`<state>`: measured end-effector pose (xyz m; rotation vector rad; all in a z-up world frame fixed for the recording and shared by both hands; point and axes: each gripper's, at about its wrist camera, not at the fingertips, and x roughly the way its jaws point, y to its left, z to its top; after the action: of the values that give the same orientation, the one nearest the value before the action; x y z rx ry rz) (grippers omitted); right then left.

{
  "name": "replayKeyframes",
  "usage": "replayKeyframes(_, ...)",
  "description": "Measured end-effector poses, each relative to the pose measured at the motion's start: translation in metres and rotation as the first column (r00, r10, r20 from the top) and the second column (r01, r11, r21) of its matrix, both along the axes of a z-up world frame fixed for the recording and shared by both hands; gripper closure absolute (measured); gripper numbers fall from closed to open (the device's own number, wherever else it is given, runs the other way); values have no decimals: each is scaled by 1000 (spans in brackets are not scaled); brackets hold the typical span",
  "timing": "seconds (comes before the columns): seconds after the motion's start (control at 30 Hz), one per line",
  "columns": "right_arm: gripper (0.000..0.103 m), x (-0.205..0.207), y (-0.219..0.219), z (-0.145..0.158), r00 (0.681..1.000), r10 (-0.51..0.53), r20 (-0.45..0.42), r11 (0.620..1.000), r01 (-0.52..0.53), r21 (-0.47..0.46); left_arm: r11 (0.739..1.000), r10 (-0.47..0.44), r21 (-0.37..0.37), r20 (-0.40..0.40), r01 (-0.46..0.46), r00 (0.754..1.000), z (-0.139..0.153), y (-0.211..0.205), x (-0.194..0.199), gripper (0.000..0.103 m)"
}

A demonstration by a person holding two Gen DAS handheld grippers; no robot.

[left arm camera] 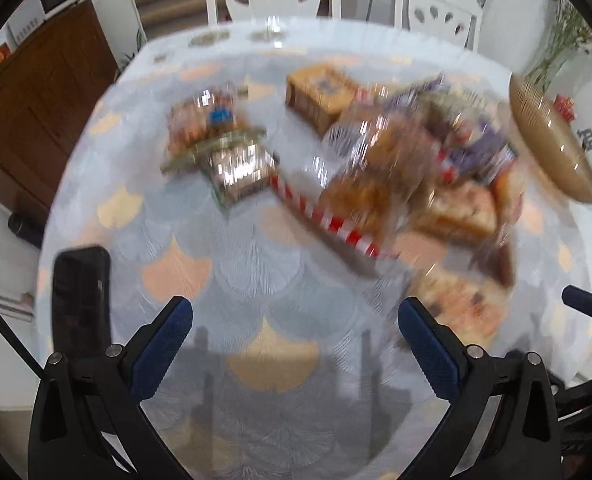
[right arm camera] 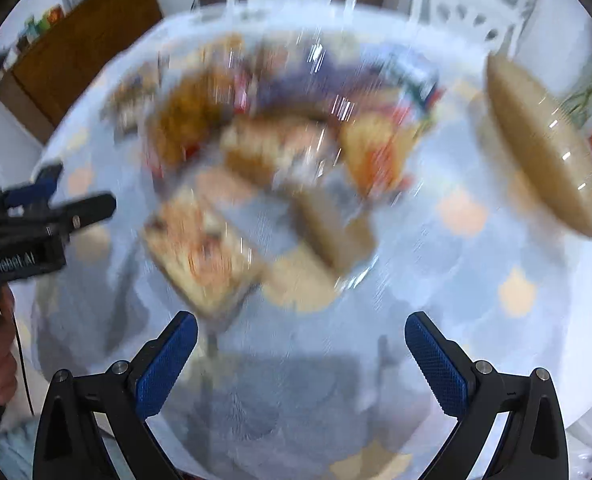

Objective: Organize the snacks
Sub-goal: 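Move both grippers toward the snack pile on the table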

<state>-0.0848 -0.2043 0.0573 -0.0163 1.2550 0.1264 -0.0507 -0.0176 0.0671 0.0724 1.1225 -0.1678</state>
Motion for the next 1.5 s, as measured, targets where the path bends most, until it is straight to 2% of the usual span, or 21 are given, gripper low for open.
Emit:
replayKeyframes(0.1,0,-8,-5,27,997,-62,56,998,60,37,999,9,-31,53,-8,999,28,-1,4,1)
replayKeyframes(0.17,0,19,-11,37,995,-84,51,996,83,29,999,18,-33,85,-15,996,41,-3,4,1)
replayKeyframes(0.3,0,29,1,49,994,-87,61,996,87,13,999,33,-43,109,-29,993,51,-1,16,1)
replayKeyframes(0.53,0,29,4,52,995,-56,86,998,58,-19,999,18,-43,83,-15,996,44,1,25,1)
replayKeyframes(1.5,0,47,1,36,997,-73,38,997,74,-15,999,0,-36,39,2,999,32,-4,37,1)
